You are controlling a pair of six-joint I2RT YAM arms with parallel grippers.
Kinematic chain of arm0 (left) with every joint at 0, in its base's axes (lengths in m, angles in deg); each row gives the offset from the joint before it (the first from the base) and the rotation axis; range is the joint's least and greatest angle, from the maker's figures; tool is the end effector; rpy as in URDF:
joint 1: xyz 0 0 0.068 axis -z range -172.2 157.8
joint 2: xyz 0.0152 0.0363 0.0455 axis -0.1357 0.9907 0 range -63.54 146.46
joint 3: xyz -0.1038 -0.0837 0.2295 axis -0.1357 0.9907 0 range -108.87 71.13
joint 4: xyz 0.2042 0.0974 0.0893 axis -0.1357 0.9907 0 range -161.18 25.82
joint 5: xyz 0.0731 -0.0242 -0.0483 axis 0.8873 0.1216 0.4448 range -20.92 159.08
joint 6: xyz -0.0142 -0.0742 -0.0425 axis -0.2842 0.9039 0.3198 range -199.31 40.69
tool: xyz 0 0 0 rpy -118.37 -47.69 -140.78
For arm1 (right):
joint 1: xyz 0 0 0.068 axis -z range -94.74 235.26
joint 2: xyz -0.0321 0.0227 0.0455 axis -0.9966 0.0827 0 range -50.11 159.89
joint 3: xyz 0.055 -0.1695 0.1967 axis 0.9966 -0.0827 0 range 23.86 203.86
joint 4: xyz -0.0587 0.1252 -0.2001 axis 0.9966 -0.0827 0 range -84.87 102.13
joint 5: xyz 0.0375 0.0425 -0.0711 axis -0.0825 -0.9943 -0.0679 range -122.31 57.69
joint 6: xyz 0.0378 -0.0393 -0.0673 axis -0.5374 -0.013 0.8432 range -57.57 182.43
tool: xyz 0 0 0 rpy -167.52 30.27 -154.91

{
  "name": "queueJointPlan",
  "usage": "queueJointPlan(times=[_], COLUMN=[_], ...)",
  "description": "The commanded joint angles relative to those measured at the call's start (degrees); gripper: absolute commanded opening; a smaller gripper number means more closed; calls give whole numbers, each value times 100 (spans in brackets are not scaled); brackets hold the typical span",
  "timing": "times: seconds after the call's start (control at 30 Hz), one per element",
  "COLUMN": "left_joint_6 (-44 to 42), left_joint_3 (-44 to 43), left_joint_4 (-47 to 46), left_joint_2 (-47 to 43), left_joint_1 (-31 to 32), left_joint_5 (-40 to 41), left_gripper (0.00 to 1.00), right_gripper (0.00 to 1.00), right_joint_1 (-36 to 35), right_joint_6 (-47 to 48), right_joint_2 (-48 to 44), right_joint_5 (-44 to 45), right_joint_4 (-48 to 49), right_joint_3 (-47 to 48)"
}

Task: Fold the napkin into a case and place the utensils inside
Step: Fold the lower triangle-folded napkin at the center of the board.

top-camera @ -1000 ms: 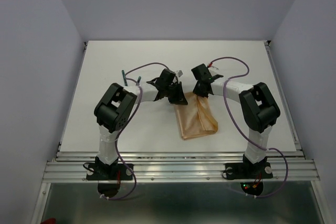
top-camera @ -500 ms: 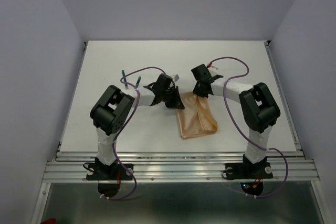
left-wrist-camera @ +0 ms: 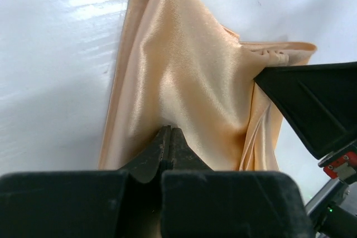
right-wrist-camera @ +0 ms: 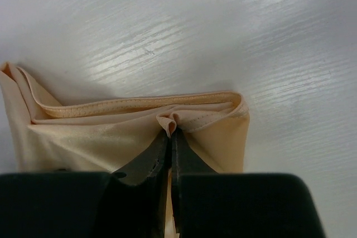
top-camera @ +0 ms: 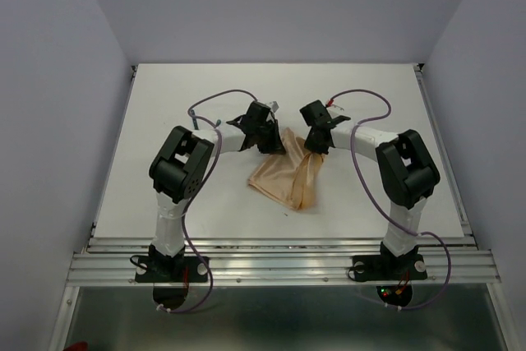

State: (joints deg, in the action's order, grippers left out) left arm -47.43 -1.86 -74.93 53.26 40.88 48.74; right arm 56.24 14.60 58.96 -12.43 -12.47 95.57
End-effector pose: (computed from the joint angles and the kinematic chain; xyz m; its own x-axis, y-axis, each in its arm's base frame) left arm 0.3637 -0.2688 0.1356 -0.8459 -0.0400 -0.5318 0.3390 0.7294 -0.5941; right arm 0.3519 0.1654 0.1378 -0.7527 0.3795 -0.5379 0.3596 0.9215 0.1468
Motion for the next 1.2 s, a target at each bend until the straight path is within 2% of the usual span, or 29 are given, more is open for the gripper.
queueJointPlan(times=[0.0,0.3,0.37,0.5,0.6,0.63,0.67,0.7,0.8,0.83,1.17], left_joint_6=[-287,-50,-15,-15,-129,-147,-164,-156,-112,-103,-261], left_joint_3=[-224,276,347,435,356,338,321,312,347,356,312], left_joint_4=[568,630,691,726,788,814,858,858,832,788,876], left_joint_2=[20,-1166,-1404,-1694,-1686,-1669,-1616,-1581,-1449,-1405,-1106], left_joint_1=[-56,-21,58,269,532,611,760,813,1006,1051,1385], left_joint_5=[416,417,382,242,4,-14,-5,-14,-58,-75,-67], left_gripper=[0,0,3,20,46,60,66,76,89,98,99], right_gripper=[7,5,5,6,5,5,6,5,5,5,6], right_joint_1=[-52,-52,-52,-52,-52,-52,-52,-52,-52,-52,-52], right_joint_6=[-226,-376,-384,-376,-358,-358,-350,-341,-341,-332,-314], right_joint_2=[184,404,439,465,474,483,483,474,457,448,474], right_joint_5=[244,297,254,245,245,236,218,218,209,218,209], right_joint_4=[-704,-748,-731,-713,-713,-713,-722,-713,-722,-704,-722], right_joint_3=[274,327,318,318,344,344,362,371,371,362,388])
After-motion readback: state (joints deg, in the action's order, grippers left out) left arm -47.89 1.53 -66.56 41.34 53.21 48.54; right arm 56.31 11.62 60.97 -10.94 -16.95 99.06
